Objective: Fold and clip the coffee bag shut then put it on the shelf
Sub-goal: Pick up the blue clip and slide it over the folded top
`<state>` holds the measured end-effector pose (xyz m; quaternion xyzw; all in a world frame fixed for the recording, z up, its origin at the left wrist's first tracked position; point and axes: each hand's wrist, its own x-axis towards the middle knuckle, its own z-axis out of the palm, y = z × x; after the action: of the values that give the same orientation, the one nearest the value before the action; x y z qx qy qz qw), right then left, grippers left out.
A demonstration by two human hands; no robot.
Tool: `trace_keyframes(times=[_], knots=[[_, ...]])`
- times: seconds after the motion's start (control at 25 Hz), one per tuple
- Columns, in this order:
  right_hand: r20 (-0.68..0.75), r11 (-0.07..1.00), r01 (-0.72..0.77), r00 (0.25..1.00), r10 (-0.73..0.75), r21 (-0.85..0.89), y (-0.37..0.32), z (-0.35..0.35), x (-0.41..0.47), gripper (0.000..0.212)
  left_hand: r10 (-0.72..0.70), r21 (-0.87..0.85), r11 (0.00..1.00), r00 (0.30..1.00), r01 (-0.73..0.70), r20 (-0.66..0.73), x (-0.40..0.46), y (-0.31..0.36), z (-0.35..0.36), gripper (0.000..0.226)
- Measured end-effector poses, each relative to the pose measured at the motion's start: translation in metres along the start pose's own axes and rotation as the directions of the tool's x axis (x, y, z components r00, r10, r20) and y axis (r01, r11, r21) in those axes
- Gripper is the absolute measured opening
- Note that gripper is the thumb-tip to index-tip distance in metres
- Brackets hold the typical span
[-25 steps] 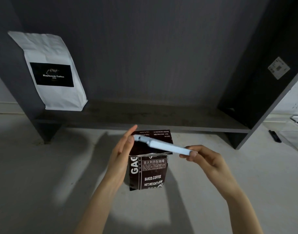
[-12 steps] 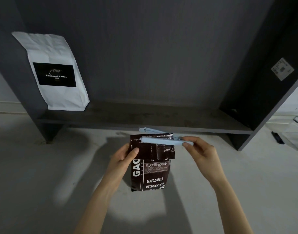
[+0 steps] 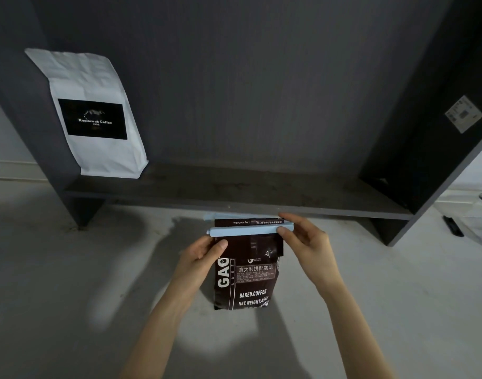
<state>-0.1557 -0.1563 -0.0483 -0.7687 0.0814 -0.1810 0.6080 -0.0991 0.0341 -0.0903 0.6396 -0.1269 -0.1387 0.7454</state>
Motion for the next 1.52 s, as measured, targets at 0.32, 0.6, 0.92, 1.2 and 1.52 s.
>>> trace_keyframes(times=[0.32, 0.6, 0.92, 1.2, 1.52], knots=[[0.037, 1.0, 0.008, 0.999, -0.008, -0.001, 0.002, 0.005, 0.001, 0.02, -0.013, 0.047, 0.999, 0.997, 0.016, -0.077, 0.001, -0.003, -0.001, 0.012], [-0.002, 0.998, 0.004, 1.0, -0.004, 0.057, 0.004, 0.012, -0.002, 0.023, -0.011, 0.048, 0.999, 0.997, 0.015, -0.077, 0.001, -0.003, -0.003, 0.017], [-0.056, 0.999, 0.023, 0.998, -0.022, 0.03, 0.01, 0.014, -0.005, 0.023, -0.02, 0.08, 0.997, 1.0, 0.018, 0.017, -0.002, 0.004, -0.003, 0.035], [-0.066, 0.998, 0.028, 0.998, -0.025, 0.049, 0.013, 0.013, -0.006, 0.023, 0.043, -0.095, 0.994, 0.997, -0.049, -0.067, -0.003, 0.012, -0.004, 0.044], [-0.063, 0.997, 0.041, 0.997, -0.037, 0.064, 0.014, 0.011, -0.008, 0.022, 0.049, -0.106, 0.992, 0.988, -0.065, -0.147, -0.003, 0.012, 0.0, 0.033]])
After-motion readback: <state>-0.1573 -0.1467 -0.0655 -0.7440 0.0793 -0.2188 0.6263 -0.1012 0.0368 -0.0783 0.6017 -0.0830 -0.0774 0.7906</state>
